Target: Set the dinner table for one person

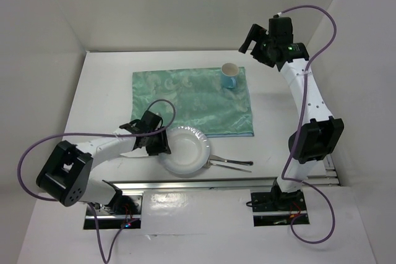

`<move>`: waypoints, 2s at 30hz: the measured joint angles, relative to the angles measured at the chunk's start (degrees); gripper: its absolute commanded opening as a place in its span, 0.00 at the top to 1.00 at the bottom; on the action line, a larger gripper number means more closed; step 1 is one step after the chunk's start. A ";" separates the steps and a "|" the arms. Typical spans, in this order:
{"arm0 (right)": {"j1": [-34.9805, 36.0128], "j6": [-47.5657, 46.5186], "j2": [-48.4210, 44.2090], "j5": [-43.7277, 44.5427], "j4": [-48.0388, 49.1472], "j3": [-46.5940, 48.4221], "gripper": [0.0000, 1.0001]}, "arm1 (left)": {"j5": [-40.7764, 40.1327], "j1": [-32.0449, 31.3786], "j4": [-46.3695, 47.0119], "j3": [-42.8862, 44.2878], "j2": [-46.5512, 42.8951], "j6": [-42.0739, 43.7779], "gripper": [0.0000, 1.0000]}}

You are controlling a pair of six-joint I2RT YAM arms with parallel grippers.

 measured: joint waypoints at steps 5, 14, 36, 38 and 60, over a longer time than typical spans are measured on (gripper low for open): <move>-0.02 -0.04 -0.02 0.42 0.07 0.00 0.00 | -0.13 -1.11 -0.50 2.21 -0.42 -0.81 0.97; -0.02 -0.44 -0.11 0.81 0.04 0.00 0.00 | -1.31 -3.08 -9.35 10.36 -3.21 0.66 1.00; -0.44 -1.64 -0.20 2.89 -0.02 -0.44 0.00 | -4.15 -0.22 -24.68 40.96 -2.36 7.56 1.00; -0.79 -1.79 -0.33 3.08 -0.11 -1.22 0.00 | -3.76 1.09 -22.99 42.64 0.83 7.30 1.00; -5.68 -5.79 -4.83 4.02 -1.14 -11.65 0.00 | 19.06 16.72 1.31 48.13 32.94 6.32 1.00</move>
